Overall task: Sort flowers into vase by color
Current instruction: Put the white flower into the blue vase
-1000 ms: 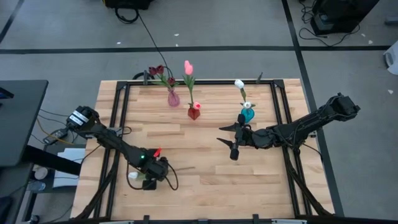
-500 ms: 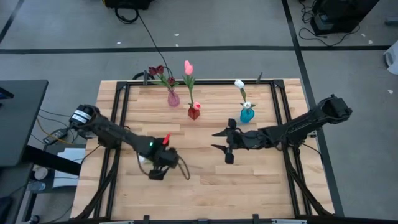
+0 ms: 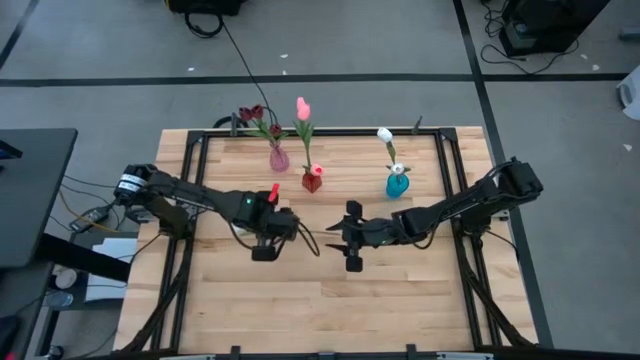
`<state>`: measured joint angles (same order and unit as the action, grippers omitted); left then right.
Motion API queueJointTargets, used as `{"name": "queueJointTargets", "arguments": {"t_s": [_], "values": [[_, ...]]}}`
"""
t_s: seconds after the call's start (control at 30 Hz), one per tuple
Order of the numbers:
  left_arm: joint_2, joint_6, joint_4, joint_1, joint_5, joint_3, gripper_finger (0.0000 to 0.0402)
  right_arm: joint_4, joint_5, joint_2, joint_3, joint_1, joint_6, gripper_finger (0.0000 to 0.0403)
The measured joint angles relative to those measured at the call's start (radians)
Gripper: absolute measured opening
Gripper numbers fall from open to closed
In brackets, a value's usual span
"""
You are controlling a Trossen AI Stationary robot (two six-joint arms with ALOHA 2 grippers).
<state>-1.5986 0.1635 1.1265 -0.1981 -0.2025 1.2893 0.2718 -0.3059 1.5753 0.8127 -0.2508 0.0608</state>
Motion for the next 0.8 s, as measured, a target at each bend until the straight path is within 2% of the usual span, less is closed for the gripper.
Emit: {"name": "queueJointTargets", "arguments": {"t_s": [0.33, 0.43, 0.53, 0.63, 0.8], "values": [[0.001, -0.056, -0.006, 0.008, -0.009, 0.055, 0.0001, -0.049, -0.051, 0.041, 0.040, 0.028, 0.007, 0.0169], [0.001, -0.057, -0.008, 0.008, -0.009, 0.060, 0.0001, -0.056, -0.036, 0.040, 0.040, 0.037, 0.008, 0.0135], [0.001, -0.079, -0.017, 0.008, -0.010, 0.060, 0.0004, -0.069, -0.033, 0.040, 0.040, 0.040, 0.008, 0.0079], [0.001, -0.081, -0.076, 0.006, -0.009, 0.060, 0.0018, -0.079, -0.008, 0.040, 0.040, 0.048, 0.012, 0.0018], [0.001, -0.085, -0.177, -0.004, -0.009, 0.059, 0.0063, -0.105, 0.012, 0.040, 0.040, 0.057, 0.051, 0.0014]]}}
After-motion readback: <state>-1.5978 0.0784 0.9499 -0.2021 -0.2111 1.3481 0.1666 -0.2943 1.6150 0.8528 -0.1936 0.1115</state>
